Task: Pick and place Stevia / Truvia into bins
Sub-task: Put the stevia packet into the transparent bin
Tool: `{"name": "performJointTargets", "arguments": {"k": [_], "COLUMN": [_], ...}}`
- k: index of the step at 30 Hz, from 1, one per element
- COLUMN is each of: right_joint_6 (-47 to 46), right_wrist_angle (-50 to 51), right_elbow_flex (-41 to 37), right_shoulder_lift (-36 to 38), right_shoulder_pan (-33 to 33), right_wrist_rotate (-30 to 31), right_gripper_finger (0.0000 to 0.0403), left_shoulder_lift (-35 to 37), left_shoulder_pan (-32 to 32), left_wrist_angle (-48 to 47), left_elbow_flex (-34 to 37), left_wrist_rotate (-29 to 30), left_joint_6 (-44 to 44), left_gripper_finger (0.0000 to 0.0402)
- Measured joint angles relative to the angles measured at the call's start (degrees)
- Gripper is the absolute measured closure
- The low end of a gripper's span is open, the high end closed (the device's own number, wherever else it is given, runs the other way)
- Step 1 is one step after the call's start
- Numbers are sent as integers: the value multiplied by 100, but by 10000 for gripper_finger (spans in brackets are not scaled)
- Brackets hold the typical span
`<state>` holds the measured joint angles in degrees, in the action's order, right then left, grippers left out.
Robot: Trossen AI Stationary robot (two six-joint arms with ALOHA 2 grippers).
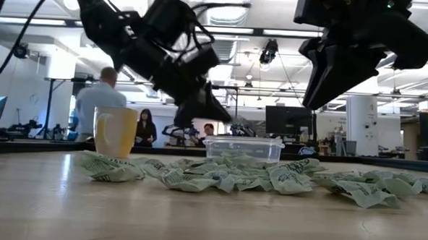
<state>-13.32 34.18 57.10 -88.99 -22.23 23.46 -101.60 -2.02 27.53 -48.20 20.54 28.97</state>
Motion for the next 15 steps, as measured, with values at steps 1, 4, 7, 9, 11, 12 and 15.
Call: {"name": "performJointTargets", "arguments": {"k": [1, 4, 7, 9, 11, 12, 15], "right_joint_6": [-44, -315, -487, -661, -781, -822, -880], "right_wrist_angle": [10, 65, 203, 193, 166, 89, -254], "right_elbow_flex": [0, -23, -90, -193, -327, -407, -673], "right_shoulder_lift": [0, 0, 0, 0, 0, 0, -23], "right_shoulder_pan": [-16, -56, -81, -82, -82, -81, -80], "right_wrist_rotate": [0, -33, -353, -610, -774, -800, -870], "right_gripper_finger": [325, 327, 330, 330, 329, 328, 324], "left_shoulder_lift": [-86, -202, -143, -17, 175, 289, 630], "left_shoulder_pan": [1, 4, 16, 46, 85, 107, 204], "left_wrist_angle": [0, -92, -285, -436, -712, -877, -1592], "left_elbow_flex": [-66, -167, -193, -187, -177, -190, -184], "left_wrist_rotate": [24, 159, 247, 250, 253, 253, 234], "left_joint_6": [14, 18, -3, -104, -360, -498, -942], "left_gripper_finger": [365, 329, 297, 280, 268, 263, 256]}}
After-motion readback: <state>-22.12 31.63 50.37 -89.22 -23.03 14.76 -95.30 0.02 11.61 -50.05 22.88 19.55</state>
